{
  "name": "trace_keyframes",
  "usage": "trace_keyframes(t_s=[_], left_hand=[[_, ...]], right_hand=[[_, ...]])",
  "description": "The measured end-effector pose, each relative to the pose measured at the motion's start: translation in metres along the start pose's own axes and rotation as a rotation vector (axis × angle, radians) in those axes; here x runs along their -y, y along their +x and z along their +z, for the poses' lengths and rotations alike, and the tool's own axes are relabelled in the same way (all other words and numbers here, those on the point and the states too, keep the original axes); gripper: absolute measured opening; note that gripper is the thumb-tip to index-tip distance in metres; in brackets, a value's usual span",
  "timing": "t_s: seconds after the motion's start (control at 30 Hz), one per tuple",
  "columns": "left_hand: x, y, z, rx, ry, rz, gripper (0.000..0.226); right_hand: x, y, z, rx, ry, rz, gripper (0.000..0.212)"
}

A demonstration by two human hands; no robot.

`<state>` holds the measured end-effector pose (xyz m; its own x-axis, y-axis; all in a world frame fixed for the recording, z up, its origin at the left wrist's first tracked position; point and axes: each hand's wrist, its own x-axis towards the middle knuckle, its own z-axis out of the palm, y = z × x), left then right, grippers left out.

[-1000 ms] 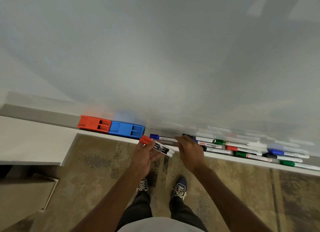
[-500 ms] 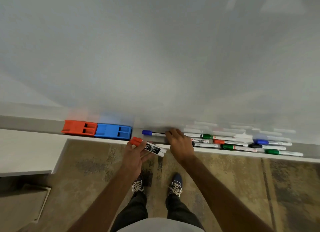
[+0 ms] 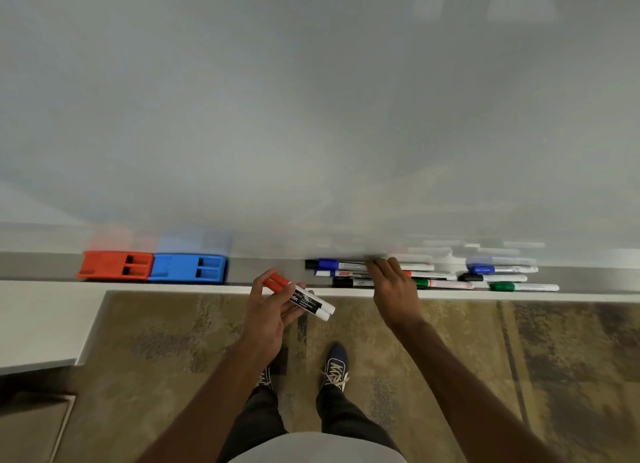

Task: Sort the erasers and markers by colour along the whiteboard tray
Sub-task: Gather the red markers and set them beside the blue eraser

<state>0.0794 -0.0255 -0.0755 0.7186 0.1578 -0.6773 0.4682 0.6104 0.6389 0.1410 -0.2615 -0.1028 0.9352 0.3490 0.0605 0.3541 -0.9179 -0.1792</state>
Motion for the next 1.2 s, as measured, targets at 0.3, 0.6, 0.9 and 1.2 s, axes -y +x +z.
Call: trace_keyframes(t_s=[0.3, 0.6, 0.9, 1.2], left_hand=[[0.021, -0.001, 0.041, 0.023, 0.052, -0.028, 0.045], [0.038, 0.001, 0.066, 0.038, 0.055, -0.052, 0.048], [0.043, -0.002, 0.073, 0.033, 0.103, -0.075, 0.049], [0.044, -0.006, 0.075, 0.028, 0.116, -0.092, 0.049]], right_hand=[[-0.017, -0.005, -0.014, -0.058, 0.058, 0.033, 0.027], [-0.123, -0.032, -0.048, 0.075, 0.127, 0.302, 0.025], [-0.145, -0.028, -0.042, 0.248, 0.108, 0.197, 0.036], [-0.133, -0.035, -0.042, 0.204, 0.032, 0.273, 0.034]])
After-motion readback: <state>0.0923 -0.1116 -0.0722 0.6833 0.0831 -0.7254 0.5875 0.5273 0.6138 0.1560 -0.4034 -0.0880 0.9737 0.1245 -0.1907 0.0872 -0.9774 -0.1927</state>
